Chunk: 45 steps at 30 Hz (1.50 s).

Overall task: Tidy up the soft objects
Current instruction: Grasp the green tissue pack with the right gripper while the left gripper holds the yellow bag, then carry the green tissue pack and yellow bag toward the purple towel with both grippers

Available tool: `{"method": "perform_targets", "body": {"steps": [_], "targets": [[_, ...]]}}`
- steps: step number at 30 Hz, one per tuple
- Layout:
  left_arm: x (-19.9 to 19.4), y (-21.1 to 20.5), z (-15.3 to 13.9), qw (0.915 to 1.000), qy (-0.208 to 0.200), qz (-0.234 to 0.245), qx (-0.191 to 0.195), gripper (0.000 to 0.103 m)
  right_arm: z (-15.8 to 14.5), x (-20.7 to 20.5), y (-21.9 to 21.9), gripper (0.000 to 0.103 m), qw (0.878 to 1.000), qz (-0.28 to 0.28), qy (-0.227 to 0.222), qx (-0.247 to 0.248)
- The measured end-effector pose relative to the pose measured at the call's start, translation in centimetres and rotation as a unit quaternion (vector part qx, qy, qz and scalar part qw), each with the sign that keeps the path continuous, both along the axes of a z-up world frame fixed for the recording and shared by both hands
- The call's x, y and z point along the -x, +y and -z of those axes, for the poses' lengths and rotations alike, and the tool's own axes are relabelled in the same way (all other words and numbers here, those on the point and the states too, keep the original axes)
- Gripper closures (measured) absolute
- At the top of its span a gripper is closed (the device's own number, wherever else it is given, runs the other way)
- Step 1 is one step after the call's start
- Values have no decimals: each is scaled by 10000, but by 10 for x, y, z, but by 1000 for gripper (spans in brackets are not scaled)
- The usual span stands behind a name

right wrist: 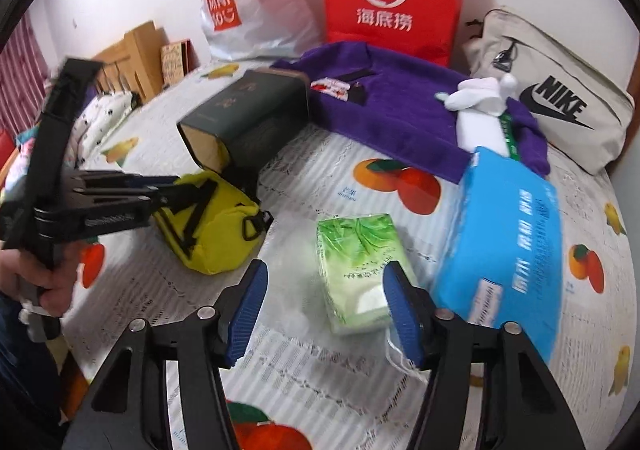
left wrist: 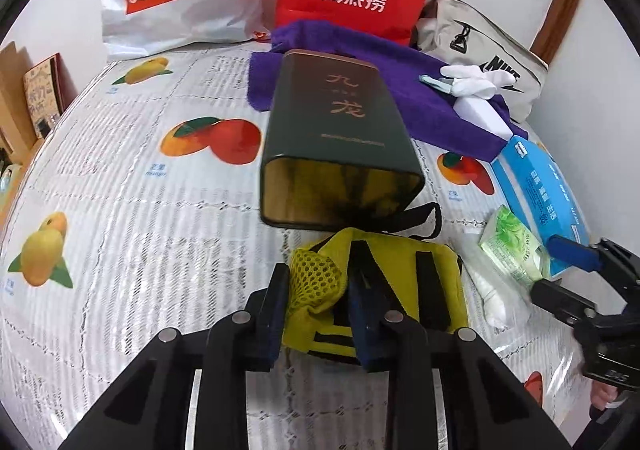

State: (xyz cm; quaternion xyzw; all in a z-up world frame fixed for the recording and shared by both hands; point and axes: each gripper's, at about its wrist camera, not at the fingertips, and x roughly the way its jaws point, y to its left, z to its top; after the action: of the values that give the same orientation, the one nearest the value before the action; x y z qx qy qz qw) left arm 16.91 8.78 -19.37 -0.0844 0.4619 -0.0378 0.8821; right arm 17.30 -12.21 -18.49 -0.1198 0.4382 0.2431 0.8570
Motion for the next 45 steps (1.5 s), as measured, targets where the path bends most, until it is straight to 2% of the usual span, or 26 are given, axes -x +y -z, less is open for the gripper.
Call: {"method": "perform_targets", "body": {"steps": [4, 7, 9, 11, 17, 21, 41, 45], "targets": [[2, 4, 2, 9999, 4, -10, 151, 76, 11, -5, 11, 61, 9993, -32, -22, 366], [2, 4, 3, 9998, -2, 4, 223, 76, 18, -8, 18, 69, 9976, -56, -179, 660], [2, 4, 3, 9997, -8, 30, 253, 76, 22, -9, 21, 70, 9961, -91, -313, 823], [3, 4, 3, 9996, -12, 50, 289, 76, 23, -8, 25, 78, 9934, -115, -479, 1039], [5, 6, 3, 9991, -34, 60, 415, 76, 7, -9, 18, 90, 9972, -64, -395, 624], [11, 6, -2, 9989, -151, 84, 426, 77, -4, -6, 11, 92, 9989, 13, -346, 309], [37, 1, -46, 9977, -500, -25, 463, 78, -38, 9, -7, 93, 9984, 95, -370, -424], [40, -3, -58, 9978, -559, -55, 362, 78, -46, 8, -13, 93, 9978, 125, -412, -507]]}}
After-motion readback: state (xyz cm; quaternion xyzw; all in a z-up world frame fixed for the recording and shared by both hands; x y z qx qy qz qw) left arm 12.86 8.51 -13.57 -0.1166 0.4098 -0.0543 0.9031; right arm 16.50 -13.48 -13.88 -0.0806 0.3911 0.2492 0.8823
